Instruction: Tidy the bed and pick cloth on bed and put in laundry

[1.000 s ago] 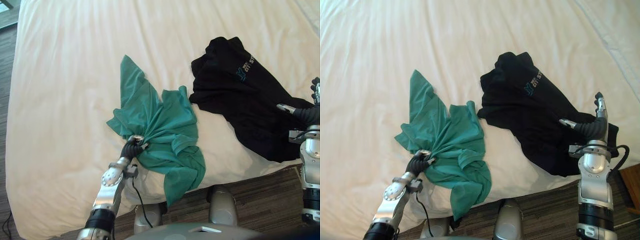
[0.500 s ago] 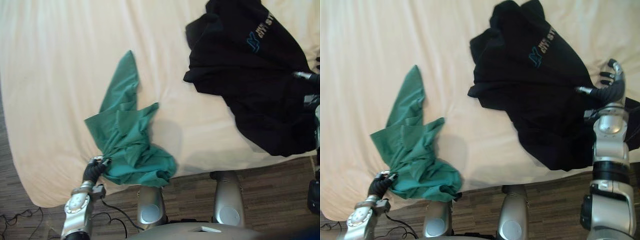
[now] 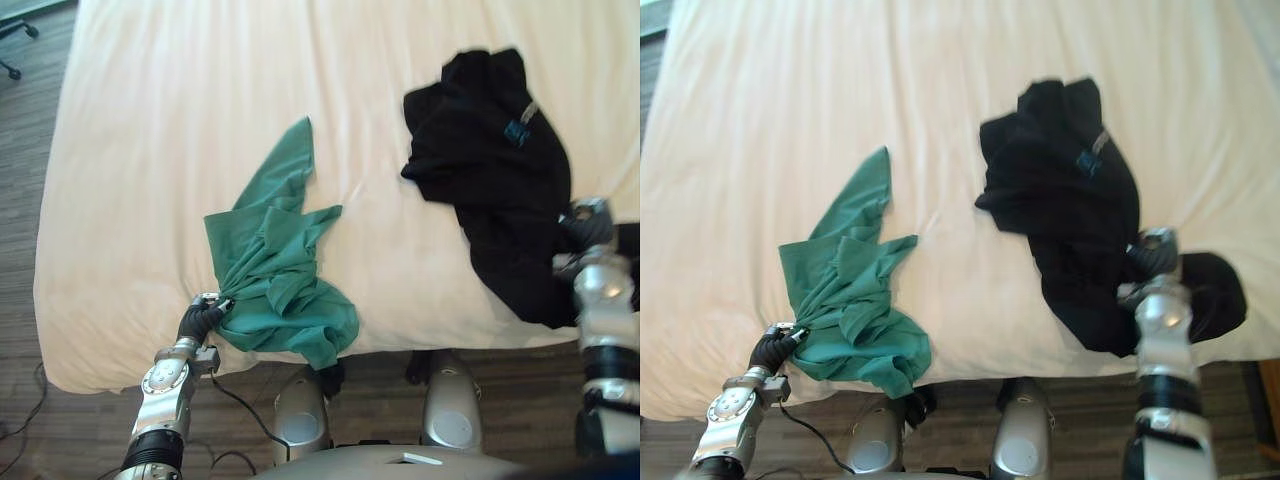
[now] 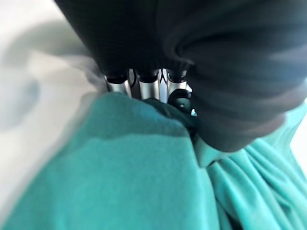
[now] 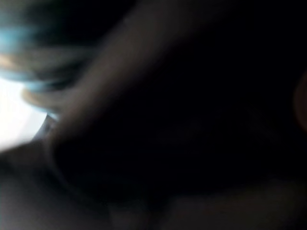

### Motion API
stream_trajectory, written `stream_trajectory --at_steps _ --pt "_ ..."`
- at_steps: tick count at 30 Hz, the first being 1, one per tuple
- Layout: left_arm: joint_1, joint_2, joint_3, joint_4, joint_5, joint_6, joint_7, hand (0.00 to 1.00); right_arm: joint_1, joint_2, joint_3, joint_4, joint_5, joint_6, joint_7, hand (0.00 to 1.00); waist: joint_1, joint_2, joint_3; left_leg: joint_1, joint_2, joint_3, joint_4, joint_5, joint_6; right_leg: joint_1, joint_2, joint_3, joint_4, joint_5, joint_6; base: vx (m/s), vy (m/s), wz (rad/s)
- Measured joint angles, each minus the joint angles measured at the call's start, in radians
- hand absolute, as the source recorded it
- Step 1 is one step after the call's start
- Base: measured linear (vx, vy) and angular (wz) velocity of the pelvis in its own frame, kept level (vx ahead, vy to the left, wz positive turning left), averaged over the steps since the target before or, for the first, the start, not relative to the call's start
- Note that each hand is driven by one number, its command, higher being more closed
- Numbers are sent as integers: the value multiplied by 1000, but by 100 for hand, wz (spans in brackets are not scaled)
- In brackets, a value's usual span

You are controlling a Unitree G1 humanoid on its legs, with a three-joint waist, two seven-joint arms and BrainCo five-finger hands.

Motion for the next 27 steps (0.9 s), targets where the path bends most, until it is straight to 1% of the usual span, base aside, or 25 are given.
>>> stream_trajectory --at_steps 1,3,4,5,6,8,10,11,14,16,18,19,20,21,22,23,24,25,26,27 --pt "5 -10 0 3 9 3 6 100 31 29 25 -3 0 0 3 100 0 -11 -17 11 -1 0 -12 3 -1 13 4 -2 -13 0 0 11 0 7" --pt "9 -38 6 47 48 9 20 100 147 145 79 -23 -11 0 8 100 2 -44 -91 60 -22 -6 -86 33 -7 63 18 -13 -71 7 5 42 16 13" --pt "8 -46 7 60 56 14 25 100 169 168 92 -23 -24 0 10 100 1 -52 -109 71 -29 -9 -111 42 -7 74 20 -18 -86 11 9 59 32 21" --pt "6 -62 9 84 81 15 38 100 200 196 110 -5 -41 -2 14 100 0 -56 -136 96 -42 -24 -156 62 -7 100 30 -27 -119 28 14 46 38 15" --pt "5 -69 9 94 87 15 43 100 204 204 114 13 -40 -4 14 100 -1 -58 -147 105 -47 -25 -178 71 -5 110 37 -29 -137 35 15 46 71 11" --pt "-6 -92 9 126 97 19 77 100 185 221 112 98 -40 -5 13 100 0 -59 -169 146 -61 -25 -241 97 -2 153 57 -32 -202 73 23 35 98 2" --pt "-14 -110 8 129 110 20 91 100 177 211 112 141 -41 -6 13 100 2 -62 -169 172 -67 -28 -266 107 1 186 66 -35 -237 97 24 19 90 5" --pt "-15 -116 7 130 119 20 104 100 175 213 115 165 -41 -8 13 100 5 -67 -172 185 -70 -31 -277 111 2 204 72 -35 -258 106 26 12 80 4" --pt "-26 -122 5 145 125 20 125 100 165 215 143 237 -40 -17 13 100 22 -84 -183 211 -75 -40 -300 120 3 229 82 -37 -289 120 26 -3 45 4" --pt "-36 -122 2 148 125 21 133 100 142 215 149 292 -40 -18 13 100 22 -88 -185 220 -77 -65 -303 121 5 253 82 -52 -299 122 27 -7 4 24" --pt "-59 -131 -22 148 110 26 159 100 139 207 148 335 -39 -18 14 100 24 -102 -187 220 -87 -126 -305 125 9 286 75 -90 -303 116 31 -13 -5 54" --pt "-65 -134 -28 148 101 26 163 100 142 206 148 341 -39 -17 14 100 23 -105 -186 217 -90 -144 -305 126 11 293 72 -99 -299 111 34 -11 -5 83" --pt "-84 -143 -34 146 74 26 168 100 153 206 145 345 -34 -17 14 100 14 -109 -184 189 -98 -206 -306 126 15 292 70 -48 -258 87 15 -18 5 96" --pt "-100 -149 -35 146 65 26 170 100 160 206 142 338 -19 -16 14 100 4 -116 -181 178 -103 -248 -306 120 16 290 75 20 -243 81 4 -18 12 156" --pt "-112 -154 -44 131 45 25 173 100 187 207 140 328 11 -14 14 100 -13 -123 -182 152 -111 -354 -306 120 15 283 94 150 -211 81 4 1 14 139" --pt "-111 -159 -51 118 33 25 179 100 202 210 140 322 25 -12 14 100 -14 -126 -181 143 -111 -391 -306 120 15 280 109 216 -193 81 4 11 -43 165" --pt "-110 -181 -68 85 7 26 202 100 251 223 140 302 88 -13 13 100 -8 -132 -181 124 -103 -470 -306 121 15 274 150 358 -158 80 2 13 -72 116" --pt "-109 -186 -70 71 -4 26 212 100 271 230 140 290 112 -16 12 100 -8 -133 -181 116 -101 -500 -306 121 16 273 165 401 -147 79 0 6 -126 141" --pt "-105 -208 -73 51 -20 26 235 100 311 243 139 264 165 -22 8 100 -9 -134 -181 97 -101 -557 -306 122 17 273 187 463 -129 70 -11 -3 -144 122" --pt "-90 -228 -73 23 -53 26 253 100 349 257 138 235 214 -37 -2 100 -7 -135 -181 77 -101 -595 -306 123 18 274 200 498 -117 54 -2 -11 -161 114"
